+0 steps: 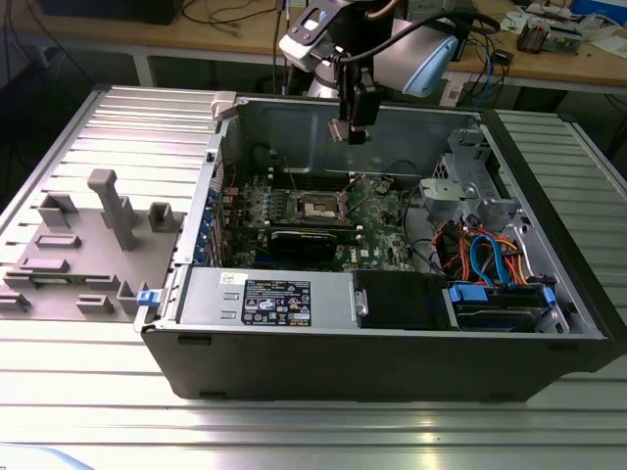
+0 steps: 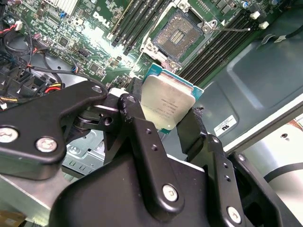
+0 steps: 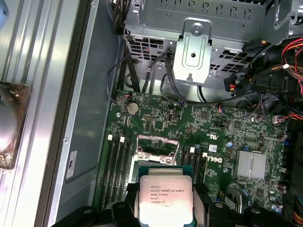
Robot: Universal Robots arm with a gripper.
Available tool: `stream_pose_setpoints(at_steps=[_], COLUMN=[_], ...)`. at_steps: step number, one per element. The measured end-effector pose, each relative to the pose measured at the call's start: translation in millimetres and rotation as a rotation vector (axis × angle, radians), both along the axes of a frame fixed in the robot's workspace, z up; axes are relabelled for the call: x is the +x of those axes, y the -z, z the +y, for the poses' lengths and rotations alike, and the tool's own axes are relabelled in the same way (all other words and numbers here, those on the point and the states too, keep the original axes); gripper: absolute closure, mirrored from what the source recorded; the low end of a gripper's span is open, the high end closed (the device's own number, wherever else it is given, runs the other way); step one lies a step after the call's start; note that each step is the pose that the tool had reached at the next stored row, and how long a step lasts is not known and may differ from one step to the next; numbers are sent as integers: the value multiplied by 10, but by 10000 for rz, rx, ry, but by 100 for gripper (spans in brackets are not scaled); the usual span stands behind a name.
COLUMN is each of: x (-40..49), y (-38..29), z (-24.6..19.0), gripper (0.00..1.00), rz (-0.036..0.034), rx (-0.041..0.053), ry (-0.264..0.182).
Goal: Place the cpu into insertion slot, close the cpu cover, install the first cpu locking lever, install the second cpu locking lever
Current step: 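Place the cpu into insertion slot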
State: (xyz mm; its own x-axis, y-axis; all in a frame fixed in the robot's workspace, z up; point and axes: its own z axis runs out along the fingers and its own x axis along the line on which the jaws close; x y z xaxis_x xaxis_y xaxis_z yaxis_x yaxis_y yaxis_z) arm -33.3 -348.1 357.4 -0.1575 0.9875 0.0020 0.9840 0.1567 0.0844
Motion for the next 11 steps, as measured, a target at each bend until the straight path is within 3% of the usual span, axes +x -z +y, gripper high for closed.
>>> stream_pose_setpoints(at_steps=[6,11], x=[0,0], y=[2,8], z=[0,0], gripper=[46,46], rz=[-1,-7], rx=[-20,-93], ry=[13,96])
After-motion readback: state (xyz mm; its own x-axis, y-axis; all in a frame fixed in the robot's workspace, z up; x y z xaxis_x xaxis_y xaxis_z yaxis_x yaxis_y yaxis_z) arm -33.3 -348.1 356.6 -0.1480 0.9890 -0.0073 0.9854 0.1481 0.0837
